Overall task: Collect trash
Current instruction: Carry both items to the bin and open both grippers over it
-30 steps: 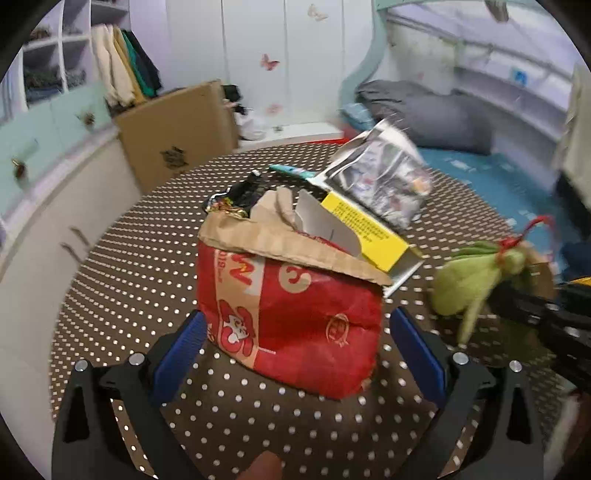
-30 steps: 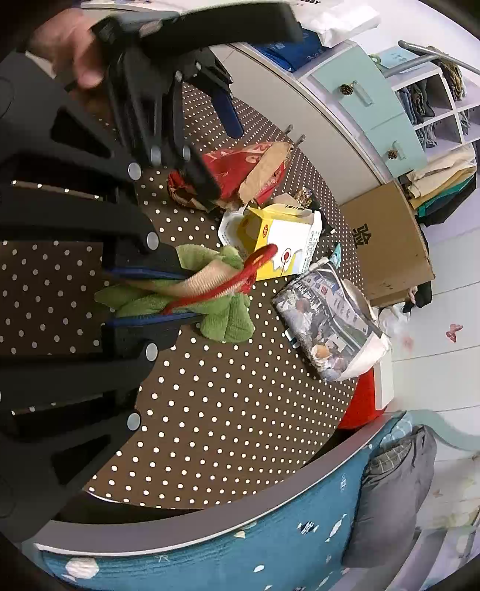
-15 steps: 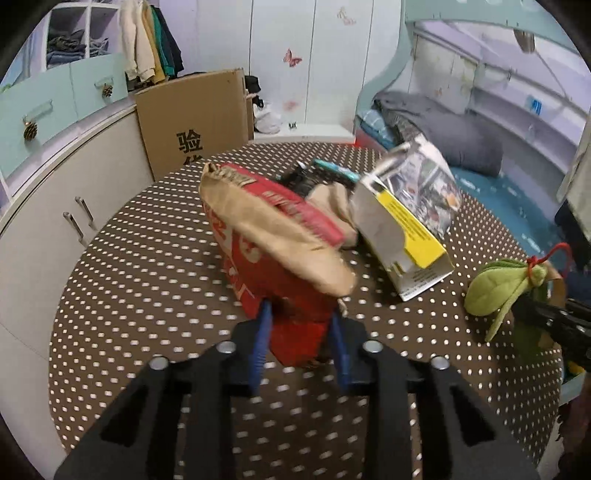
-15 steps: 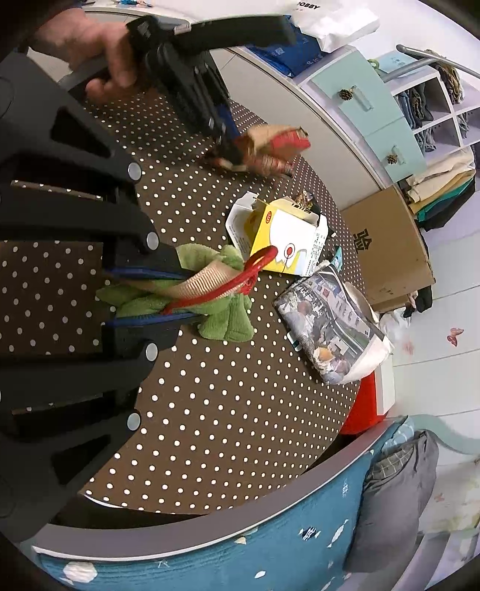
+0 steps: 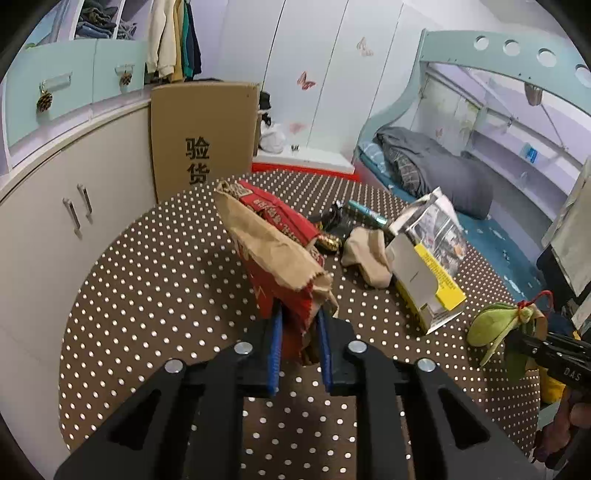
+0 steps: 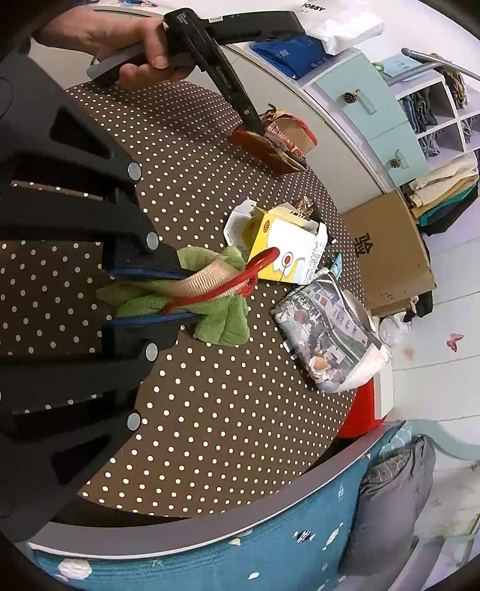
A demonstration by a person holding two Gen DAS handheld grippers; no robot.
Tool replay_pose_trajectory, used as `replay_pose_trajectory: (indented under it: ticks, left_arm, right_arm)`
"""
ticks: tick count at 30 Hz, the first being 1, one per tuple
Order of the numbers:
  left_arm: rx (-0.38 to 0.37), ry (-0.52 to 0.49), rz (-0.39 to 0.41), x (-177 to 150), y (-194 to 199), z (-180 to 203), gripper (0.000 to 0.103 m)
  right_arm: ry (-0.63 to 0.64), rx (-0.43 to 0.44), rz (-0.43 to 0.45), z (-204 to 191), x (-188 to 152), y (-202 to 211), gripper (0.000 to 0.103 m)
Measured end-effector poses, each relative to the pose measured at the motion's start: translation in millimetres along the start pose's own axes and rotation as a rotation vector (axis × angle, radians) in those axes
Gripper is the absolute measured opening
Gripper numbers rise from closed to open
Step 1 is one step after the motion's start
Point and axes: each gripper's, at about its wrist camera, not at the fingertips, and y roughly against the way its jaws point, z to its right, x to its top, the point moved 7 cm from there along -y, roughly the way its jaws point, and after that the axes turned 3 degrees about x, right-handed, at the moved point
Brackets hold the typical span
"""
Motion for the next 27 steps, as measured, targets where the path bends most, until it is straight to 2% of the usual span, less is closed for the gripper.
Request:
replay_pose_trajectory:
  ticks: [8, 17, 22, 27]
  left_arm:
    - [-0.047, 0.013, 0.013, 1.8, 13.0, -0.1, 0.013]
    - [-0.099, -0.007, 0.051, 14.7, 33.9, 17.6, 0.009]
    - [-0.119, -0.030, 0.102, 24.7, 56.2, 34.1, 0.009]
    - [-0.184, -0.076, 0.154, 39.1, 81.6, 69.6, 0.009]
  right_arm:
    - [-0.004, -0.001, 0.026, 1.7, 6.3, 9.6, 0.016]
    - [-0.001, -0.006, 0.072, 6.2, 17.2, 27.7, 0.016]
    - [-0.010, -0.014, 0.112, 12.9, 23.1, 43.3, 0.016]
    - [-0.038, -0.039, 0.175, 31.6, 31.4, 70.4, 0.016]
